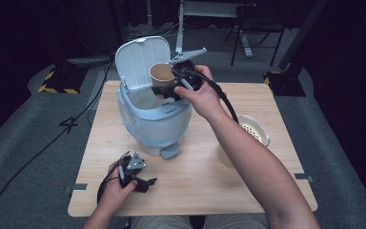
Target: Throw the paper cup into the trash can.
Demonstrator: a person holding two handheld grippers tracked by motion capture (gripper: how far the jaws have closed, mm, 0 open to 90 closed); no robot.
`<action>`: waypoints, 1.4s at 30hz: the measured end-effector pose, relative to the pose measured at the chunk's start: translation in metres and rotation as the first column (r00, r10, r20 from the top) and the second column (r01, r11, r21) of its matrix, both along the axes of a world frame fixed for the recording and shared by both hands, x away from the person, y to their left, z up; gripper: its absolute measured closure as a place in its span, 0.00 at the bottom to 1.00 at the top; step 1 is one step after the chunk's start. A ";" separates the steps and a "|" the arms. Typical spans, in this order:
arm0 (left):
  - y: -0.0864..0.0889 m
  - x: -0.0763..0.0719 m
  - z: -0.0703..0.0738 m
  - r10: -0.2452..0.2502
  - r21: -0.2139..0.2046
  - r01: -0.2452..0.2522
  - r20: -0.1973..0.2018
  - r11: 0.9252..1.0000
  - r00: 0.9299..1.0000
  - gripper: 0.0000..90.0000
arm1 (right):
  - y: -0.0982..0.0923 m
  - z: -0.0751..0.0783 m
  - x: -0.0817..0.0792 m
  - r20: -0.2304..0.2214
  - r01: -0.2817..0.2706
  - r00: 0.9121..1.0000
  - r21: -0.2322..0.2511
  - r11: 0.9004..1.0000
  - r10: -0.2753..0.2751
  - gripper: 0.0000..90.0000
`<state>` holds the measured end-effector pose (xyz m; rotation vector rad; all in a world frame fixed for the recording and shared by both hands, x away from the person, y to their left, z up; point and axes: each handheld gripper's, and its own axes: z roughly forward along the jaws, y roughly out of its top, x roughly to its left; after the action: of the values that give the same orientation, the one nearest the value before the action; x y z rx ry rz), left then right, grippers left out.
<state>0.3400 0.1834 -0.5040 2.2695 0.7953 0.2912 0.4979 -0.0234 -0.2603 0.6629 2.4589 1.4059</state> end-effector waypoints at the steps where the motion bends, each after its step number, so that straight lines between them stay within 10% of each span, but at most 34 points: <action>1: 0.000 0.000 0.000 0.000 0.000 0.000 0.000 1.000 1.000 0.15 | 0.001 -0.002 0.001 -0.007 0.000 1.000 -0.004 1.000 0.000 0.32; 6: 0.000 0.000 0.000 0.001 0.000 -0.001 0.002 1.000 1.000 0.15 | 0.007 -0.010 0.002 0.010 -0.010 1.000 -0.031 0.999 0.010 0.07; 9: 0.000 0.000 0.000 0.001 0.000 -0.001 0.002 1.000 1.000 0.15 | 0.007 -0.008 0.001 0.027 0.054 0.998 0.007 0.999 -0.054 0.25; 11: 0.000 0.000 0.000 0.000 0.000 0.000 0.001 1.000 1.000 0.15 | 0.003 -0.004 0.000 0.048 0.061 0.997 0.001 0.998 -0.061 0.09; 15: 0.000 0.000 0.000 0.000 0.000 0.000 0.002 1.000 1.000 0.15 | -0.002 0.000 -0.003 0.049 0.046 0.998 0.010 0.999 -0.047 0.23; 22: 0.000 0.000 0.000 -0.004 0.002 0.004 0.001 1.000 1.000 0.15 | -0.019 0.011 -0.013 0.066 0.032 0.997 0.010 0.999 -0.032 0.16; 42: 0.002 0.003 0.000 -0.022 0.004 0.022 -0.007 1.000 1.000 0.14 | -0.133 0.028 -0.065 0.068 0.038 0.997 0.044 0.998 -0.041 0.17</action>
<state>0.3426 0.1851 -0.5036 2.2824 0.7738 0.2758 0.4331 -0.1566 -0.2325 0.6577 2.3564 1.4458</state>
